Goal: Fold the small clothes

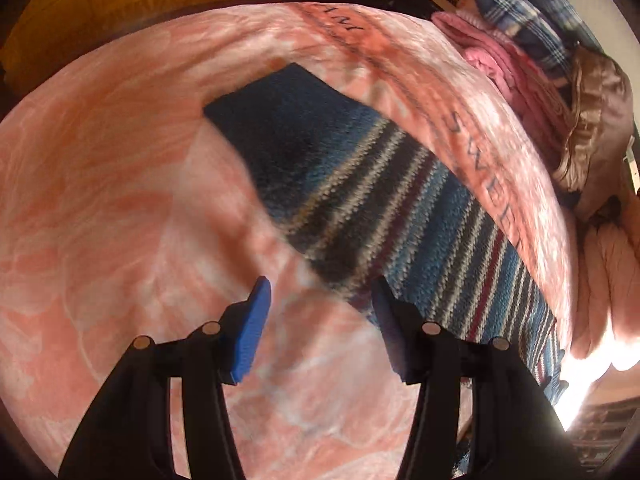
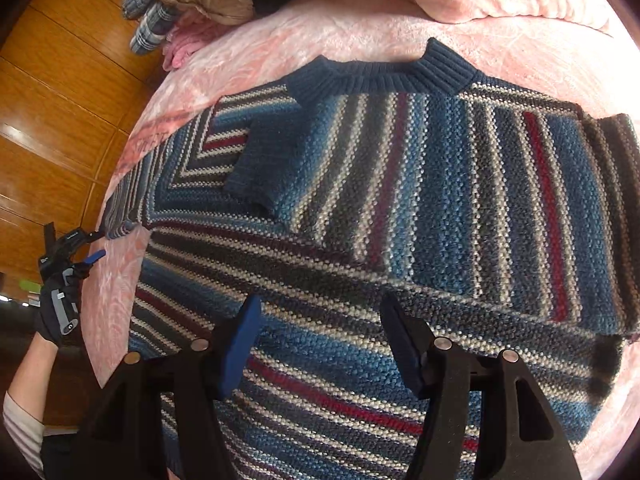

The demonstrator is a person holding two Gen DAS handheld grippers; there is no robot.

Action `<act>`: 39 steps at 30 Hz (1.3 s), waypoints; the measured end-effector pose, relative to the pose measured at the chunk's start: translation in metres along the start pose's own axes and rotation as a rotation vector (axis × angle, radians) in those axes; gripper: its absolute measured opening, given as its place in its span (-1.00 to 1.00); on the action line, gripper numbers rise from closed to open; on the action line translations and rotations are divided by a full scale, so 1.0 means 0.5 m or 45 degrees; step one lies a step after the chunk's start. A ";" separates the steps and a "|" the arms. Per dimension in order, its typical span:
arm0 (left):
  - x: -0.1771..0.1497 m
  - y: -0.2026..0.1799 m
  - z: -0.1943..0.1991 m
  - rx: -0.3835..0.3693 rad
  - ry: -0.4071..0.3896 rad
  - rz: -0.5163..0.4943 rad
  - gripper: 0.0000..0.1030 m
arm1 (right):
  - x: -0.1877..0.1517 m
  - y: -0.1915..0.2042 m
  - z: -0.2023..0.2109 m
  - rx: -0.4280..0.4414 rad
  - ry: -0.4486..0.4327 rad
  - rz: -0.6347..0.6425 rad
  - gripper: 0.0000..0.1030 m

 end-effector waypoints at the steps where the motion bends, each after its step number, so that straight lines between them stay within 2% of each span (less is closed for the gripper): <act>1: 0.006 0.006 -0.005 -0.026 -0.004 0.017 0.02 | -0.002 0.002 -0.008 -0.003 0.003 -0.001 0.21; 5: 0.030 0.021 -0.034 -0.100 -0.033 0.066 0.02 | -0.009 0.008 -0.036 -0.006 0.024 -0.017 0.21; 9: 0.057 0.010 -0.049 -0.125 -0.082 0.073 0.16 | -0.012 0.015 -0.050 -0.049 0.025 0.016 0.21; 13: 0.072 -0.005 -0.056 -0.121 -0.099 0.061 0.14 | -0.015 0.020 -0.052 -0.079 0.022 0.061 0.21; 14: 0.075 -0.008 -0.058 -0.113 -0.106 0.063 0.08 | -0.015 0.019 -0.053 -0.081 0.024 0.061 0.21; 16: 0.077 -0.010 -0.058 -0.109 -0.114 0.068 -0.37 | -0.013 0.015 -0.053 -0.076 0.025 0.050 0.20; 18: 0.080 -0.016 -0.053 -0.139 -0.132 0.074 -0.67 | -0.012 0.013 -0.053 -0.070 0.023 0.041 0.20; 20: 0.084 -0.031 -0.044 -0.142 -0.158 0.044 -0.76 | -0.013 0.012 -0.052 -0.074 0.022 0.045 0.20; 23: 0.090 -0.071 -0.023 -0.164 -0.191 -0.039 -0.80 | -0.018 0.006 -0.046 -0.079 0.024 0.050 0.20; 29: 0.082 -0.168 0.017 -0.301 -0.204 -0.145 -0.82 | -0.022 -0.011 -0.027 -0.079 0.015 0.032 0.20; 39: -0.020 -0.392 0.051 -0.555 -0.114 -0.404 -0.82 | -0.019 -0.041 0.009 -0.091 -0.009 0.011 0.20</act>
Point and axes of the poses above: each gripper's, at about its wrist camera, not at the fingertips, and z roughly against the way its jaws point, y to its left, x to its top, the point moved 6 cm from there along -z, roughly the way its jaws point, and after that the axes turned 8 degrees about -z, right-handed, at the moved point
